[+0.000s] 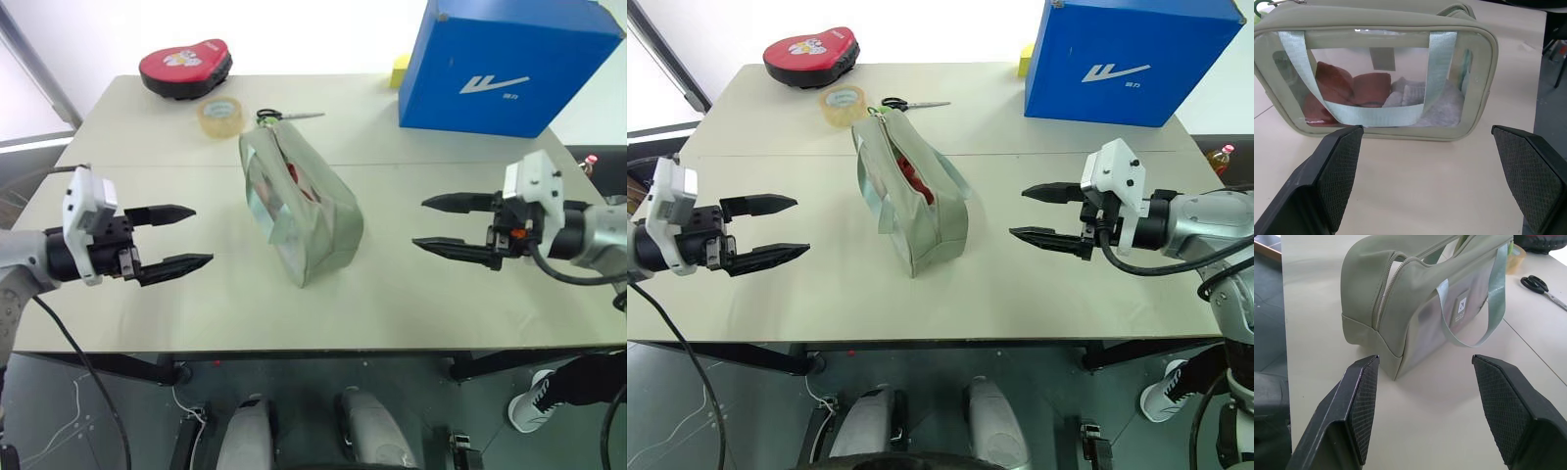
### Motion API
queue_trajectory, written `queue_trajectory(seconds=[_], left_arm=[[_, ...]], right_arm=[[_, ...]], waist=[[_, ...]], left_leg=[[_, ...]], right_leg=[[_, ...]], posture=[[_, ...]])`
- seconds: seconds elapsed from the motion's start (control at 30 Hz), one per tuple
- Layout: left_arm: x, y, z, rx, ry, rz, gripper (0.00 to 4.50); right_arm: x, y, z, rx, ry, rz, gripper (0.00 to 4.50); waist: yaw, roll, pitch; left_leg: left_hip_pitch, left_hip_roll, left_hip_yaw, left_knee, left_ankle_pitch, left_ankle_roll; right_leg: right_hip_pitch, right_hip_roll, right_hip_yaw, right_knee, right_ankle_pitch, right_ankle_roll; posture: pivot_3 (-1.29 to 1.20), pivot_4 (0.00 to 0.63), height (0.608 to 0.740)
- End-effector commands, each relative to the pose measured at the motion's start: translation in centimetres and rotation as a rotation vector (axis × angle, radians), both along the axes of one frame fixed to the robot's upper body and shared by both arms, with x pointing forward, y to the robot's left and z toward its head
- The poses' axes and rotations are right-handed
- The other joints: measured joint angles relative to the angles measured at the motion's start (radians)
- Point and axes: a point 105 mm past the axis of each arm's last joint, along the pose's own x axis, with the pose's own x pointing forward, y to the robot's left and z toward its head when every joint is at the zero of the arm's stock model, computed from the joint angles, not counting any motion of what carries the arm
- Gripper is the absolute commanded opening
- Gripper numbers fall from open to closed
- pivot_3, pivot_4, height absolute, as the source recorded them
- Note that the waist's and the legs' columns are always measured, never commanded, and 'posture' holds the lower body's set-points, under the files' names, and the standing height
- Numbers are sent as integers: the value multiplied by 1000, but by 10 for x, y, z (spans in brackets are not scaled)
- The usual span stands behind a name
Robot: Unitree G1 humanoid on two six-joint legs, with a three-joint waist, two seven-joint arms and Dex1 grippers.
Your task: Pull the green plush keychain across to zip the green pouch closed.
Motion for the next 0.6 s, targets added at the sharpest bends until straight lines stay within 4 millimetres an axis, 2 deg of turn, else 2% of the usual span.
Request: queue_trajectory(seconds=[0.03, 0.6], left_arm=[[-3, -1, 13, -37, -26, -8, 4472], [-4, 3, 10, 9, -28, -6, 4472]], right_arm=[[0, 0, 10, 4, -50, 7, 3128], [8, 7, 21, 33, -82, -5, 3128]], waist=[[0, 0, 0], [0, 0, 0]], left_leg=[[0, 0, 0, 0, 0, 0], [0, 0, 0, 0, 0, 0]], right_leg=[[0, 0, 0, 0, 0, 0], [0, 0, 0, 0, 0, 0]], posture=[[0, 150, 737], [0, 150, 737]])
